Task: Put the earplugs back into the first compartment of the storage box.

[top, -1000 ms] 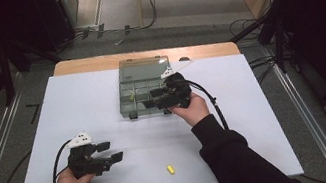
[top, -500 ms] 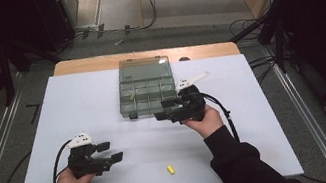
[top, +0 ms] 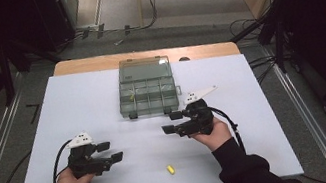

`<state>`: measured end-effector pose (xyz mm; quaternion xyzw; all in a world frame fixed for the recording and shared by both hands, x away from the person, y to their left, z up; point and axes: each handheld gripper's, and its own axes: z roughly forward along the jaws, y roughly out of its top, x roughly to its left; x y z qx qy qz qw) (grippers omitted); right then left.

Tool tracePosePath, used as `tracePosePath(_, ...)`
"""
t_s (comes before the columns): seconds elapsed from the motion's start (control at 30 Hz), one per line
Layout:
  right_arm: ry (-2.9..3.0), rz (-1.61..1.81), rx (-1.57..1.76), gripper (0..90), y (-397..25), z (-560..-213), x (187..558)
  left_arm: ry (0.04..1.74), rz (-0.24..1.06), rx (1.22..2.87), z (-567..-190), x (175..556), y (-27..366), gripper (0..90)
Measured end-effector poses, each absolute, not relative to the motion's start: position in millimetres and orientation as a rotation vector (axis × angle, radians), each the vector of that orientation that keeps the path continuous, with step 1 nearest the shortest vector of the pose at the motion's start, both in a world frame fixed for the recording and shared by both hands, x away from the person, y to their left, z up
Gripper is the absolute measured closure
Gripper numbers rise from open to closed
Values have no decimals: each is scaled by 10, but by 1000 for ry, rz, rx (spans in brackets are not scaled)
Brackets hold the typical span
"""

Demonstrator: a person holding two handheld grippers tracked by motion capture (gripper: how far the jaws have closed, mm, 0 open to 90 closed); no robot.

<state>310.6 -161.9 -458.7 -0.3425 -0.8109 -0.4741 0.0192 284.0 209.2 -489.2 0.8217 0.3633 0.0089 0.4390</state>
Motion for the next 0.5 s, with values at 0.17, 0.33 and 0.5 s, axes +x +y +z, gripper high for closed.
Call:
tracePosePath(0.17, -2529, -1439, -1067, 327, -1606, -4660, 3053, 905, 23, 2041, -4891, 2839, 2096, 267)
tracePosePath(0.33, -2535, -1421, -1056, 327, -1584, -4695, 2989, 905, 25, 2042, -4890, 2836, 2098, 267)
tracePosePath(0.5, -2520, -1424, -1036, 306, -1579, -4729, 2908, 906, 24, 2044, -4889, 2838, 2102, 267)
